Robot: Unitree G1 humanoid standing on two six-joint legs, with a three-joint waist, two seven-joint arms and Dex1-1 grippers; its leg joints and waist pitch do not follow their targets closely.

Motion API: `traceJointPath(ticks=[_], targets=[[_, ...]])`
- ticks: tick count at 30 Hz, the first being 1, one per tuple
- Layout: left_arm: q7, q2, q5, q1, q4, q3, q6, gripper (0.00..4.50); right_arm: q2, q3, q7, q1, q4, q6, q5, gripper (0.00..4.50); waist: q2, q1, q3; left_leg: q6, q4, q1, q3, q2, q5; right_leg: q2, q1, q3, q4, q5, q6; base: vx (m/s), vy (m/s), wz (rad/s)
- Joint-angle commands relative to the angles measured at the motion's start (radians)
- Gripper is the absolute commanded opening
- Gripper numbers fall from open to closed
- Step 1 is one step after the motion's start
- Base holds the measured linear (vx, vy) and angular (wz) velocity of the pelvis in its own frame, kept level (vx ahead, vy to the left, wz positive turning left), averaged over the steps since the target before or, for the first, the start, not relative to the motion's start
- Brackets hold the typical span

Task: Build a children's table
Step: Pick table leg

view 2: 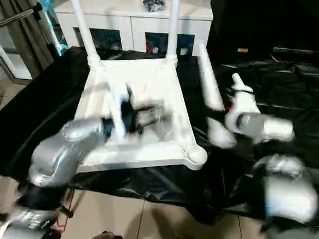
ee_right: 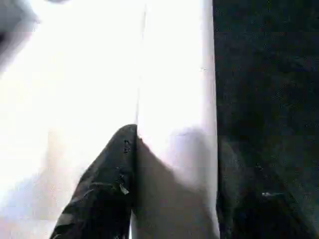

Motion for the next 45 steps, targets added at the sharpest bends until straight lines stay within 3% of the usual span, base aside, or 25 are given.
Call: traceJointPath(ticks=[1,2,5,8,9,11,17,23,24,26,28,34,38,39,42,43,44,45], targets=[[0.041,-0.018,-0.032,-0.013,0.033,0.036,0.022,2.58,0.012,-0.033,0.047,0.022,-0.128,0.017,0.077,1.85,-0.032,0.013,-0.082,0.086,-0.056,0.01,-0.005,0.017,-0.14,-0.029,0.055,0.018,-0.068,-0.121,-0.264,0.0,0.0,0.0],[0.068,-0.045,-0.048,-0.036,0.063,0.059,0.027,2.58,0.037,-0.03,0.096,0.069,-0.212,0.032,0.127,1.85,-0.03,0.016,-0.08,0.088,-0.056,0.012,-0.003,0.016,-0.142,-0.026,0.053,0.019,-0.072,-0.126,-0.262,0.0,0.0,0.0],[0.113,-0.083,-0.072,-0.086,0.128,0.099,0.031,2.58,0.069,0.012,0.163,0.154,-0.358,0.071,0.185,1.85,-0.03,0.03,-0.079,0.097,-0.059,0.015,-0.004,0.018,-0.147,-0.026,0.053,0.021,-0.076,-0.131,-0.243,0.0,0.0,0.0],[0.139,-0.126,-0.122,-0.134,0.192,0.162,0.051,2.58,0.1,0.049,0.209,0.234,-0.533,0.122,0.269,1.85,-0.029,0.038,-0.08,0.076,-0.062,0.018,-0.008,0.02,-0.155,-0.031,0.05,0.022,-0.077,-0.16,-0.237,0.0,0.0,0.0],[0.138,-0.126,-0.116,-0.137,0.199,0.161,0.053,2.58,0.106,0.05,0.211,0.243,-0.556,0.13,0.282,1.85,-0.03,0.038,-0.079,0.076,-0.064,0.015,-0.009,0.019,-0.156,-0.03,0.052,0.022,-0.079,-0.162,-0.235,0.0,0.0,0.0],[0.133,-0.127,-0.103,-0.145,0.214,0.152,0.065,2.58,0.126,0.054,0.214,0.274,-0.624,0.155,0.321,1.85,-0.019,0.038,-0.077,0.061,-0.068,0.016,-0.012,0.019,-0.177,-0.03,0.049,0.021,-0.085,-0.194,-0.214,0.0,0.0,0.0],[0.137,-0.155,-0.155,-0.16,0.238,0.165,0.11,2.58,0.141,0.064,0.227,0.332,-0.737,0.202,0.381,1.84,-0.016,0.04,-0.076,0.027,-0.072,0.014,-0.016,0.017,-0.197,-0.033,0.051,0.021,-0.088,-0.222,-0.198,0.0,0.0,0.0],[0.187,-0.177,-0.159,-0.173,0.275,0.207,0.11,2.58,0.13,0.058,0.22,0.354,-0.791,0.229,0.421,1.84,-0.021,0.038,-0.076,0.026,-0.073,0.013,-0.015,0.017,-0.182,-0.034,0.053,0.022,-0.092,-0.215,-0.183,0.0,0.0,0.0],[0.19,-0.179,-0.17,-0.174,0.275,0.216,0.109,2.58,0.13,0.056,0.219,0.354,-0.793,0.23,0.425,1.84,-0.029,0.038,-0.077,0.03,-0.073,0.011,-0.015,0.016,-0.169,-0.035,0.055,0.02,-0.09,-0.203,-0.187,0.0,0.0,0.0],[0.188,-0.178,-0.192,-0.173,0.271,0.228,0.115,2.58,0.131,0.058,0.216,0.356,-0.795,0.23,0.427,1.84,-0.025,0.037,-0.079,0.038,-0.072,0.01,-0.015,0.016,-0.148,-0.035,0.055,0.02,-0.087,-0.18,-0.193,0.0,0.0,0.0],[0.19,-0.178,-0.197,-0.173,0.269,0.233,0.117,2.22,0.131,0.059,0.211,0.359,-0.799,0.232,0.429,1.84,-0.028,0.034,-0.079,0.05,-0.07,0.008,-0.014,0.015,-0.13,-0.034,0.056,0.02,-0.086,-0.156,-0.202,0.0,0.0,0.0],[0.24,-0.151,-0.13,-0.162,0.278,0.221,0.112,2.22,0.139,0.05,0.184,0.349,-0.829,0.245,0.45,1.84,-0.025,0.032,-0.078,0.061,-0.07,0.011,-0.013,0.017,-0.115,-0.034,0.056,0.02,-0.086,-0.14,-0.211,0.0,0.0,0.0],[0.278,-0.164,-0.17,-0.15,0.263,0.257,0.137,2.57,0.132,0.042,0.183,0.348,-0.822,0.242,0.453,1.84,-0.024,0.032,-0.077,0.048,-0.072,0.012,-0.013,0.018,-0.132,-0.035,0.055,0.02,-0.087,-0.161,-0.206,0.0,0.0,0.0],[0.284,-0.163,-0.177,-0.149,0.259,0.261,0.143,2.6,0.131,0.043,0.185,0.349,-0.824,0.243,0.455,1.84,-0.035,0.033,-0.078,0.05,-0.071,0.01,-0.012,0.018,-0.128,-0.034,0.058,0.02,-0.087,-0.154,-0.207,0.0,0.0,0.0],[0.287,-0.151,-0.176,-0.145,0.244,0.259,0.153,2.76,0.13,0.043,0.185,0.349,-0.826,0.242,0.456,1.84,-0.022,0.036,-0.078,0.051,-0.071,0.01,-0.014,0.018,-0.125,-0.036,0.056,0.02,-0.085,-0.157,-0.206,0.0,0.0,0.0],[0.287,-0.145,-0.177,-0.144,0.237,0.26,0.156,2.9,0.131,0.04,0.181,0.347,-0.823,0.24,0.453,1.84,-0.023,0.035,-0.077,0.05,-0.071,0.01,-0.014,0.016,-0.128,-0.034,0.055,0.02,-0.087,-0.161,-0.201,0.0,0.0,0.0],[0.285,-0.137,-0.184,-0.143,0.223,0.267,0.163,2.98,0.133,0.035,0.169,0.343,-0.82,0.233,0.449,1.84,-0.011,0.036,-0.078,0.046,-0.072,0.01,-0.016,0.017,-0.129,-0.035,0.055,0.019,-0.086,-0.161,-0.201,0.0,0.0,0.0],[0.281,-0.129,-0.201,-0.142,0.203,0.282,0.175,3.02,0.135,0.024,0.153,0.338,-0.815,0.226,0.447,1.84,-0.018,0.033,-0.078,0.043,-0.072,0.01,-0.015,0.016,-0.132,-0.033,0.055,0.019,-0.088,-0.156,-0.2,0.0,0.0,0.0]])
